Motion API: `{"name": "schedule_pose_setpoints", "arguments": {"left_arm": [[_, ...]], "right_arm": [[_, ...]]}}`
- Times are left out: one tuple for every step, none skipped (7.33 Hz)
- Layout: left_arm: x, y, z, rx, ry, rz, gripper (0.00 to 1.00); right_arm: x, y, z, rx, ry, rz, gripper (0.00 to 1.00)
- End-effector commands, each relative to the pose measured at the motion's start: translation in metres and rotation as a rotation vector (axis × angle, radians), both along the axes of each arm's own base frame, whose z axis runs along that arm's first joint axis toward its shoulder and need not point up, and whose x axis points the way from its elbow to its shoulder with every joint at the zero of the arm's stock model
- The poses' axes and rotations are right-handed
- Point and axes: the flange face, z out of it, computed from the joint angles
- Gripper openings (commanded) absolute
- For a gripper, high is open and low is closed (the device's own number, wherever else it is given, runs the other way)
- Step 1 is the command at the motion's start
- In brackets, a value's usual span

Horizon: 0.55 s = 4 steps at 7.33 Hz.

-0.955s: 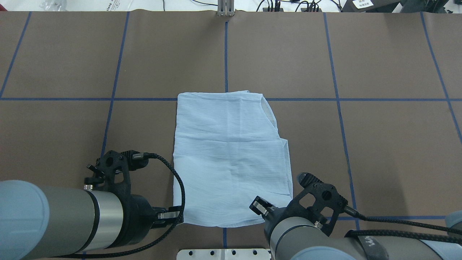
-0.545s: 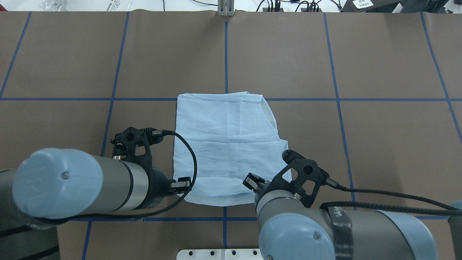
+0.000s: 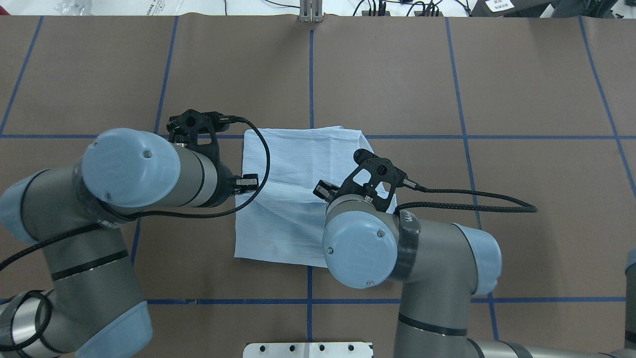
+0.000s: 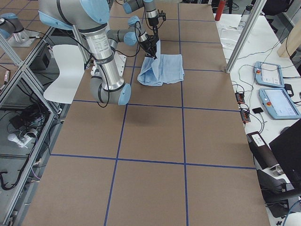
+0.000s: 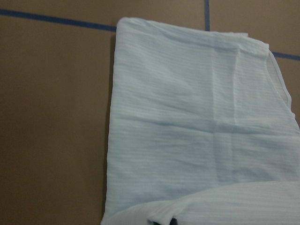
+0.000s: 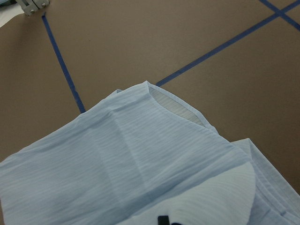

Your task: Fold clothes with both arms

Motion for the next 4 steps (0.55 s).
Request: {"name": "schedule_pose_setpoints", "arguments": {"left_arm": [[0.033,-0.049,0.023,0.027,-0.01,-0.039,0.0],[0.039,-0.071,0.031,0.026,-0.026,-0.06,0.0],[0.039,-0.088,0.041,0.062,-0.035,-0.066,0.0],[0.046,-0.103,0.059,0.063,-0.052,-0.08,0.0]], "right_arm": [[-0.021,-0.042,0.007,0.042,0.036,0.005,0.0],[-0.023,-0.06,0.008,0.05,0.066,0.01,0.0],[-0.027,-0.079,0.009,0.059,0.098,0.013,0.0],[-0.034,-0.101,0.016,0.069,0.116,0.02,0.0]]}}
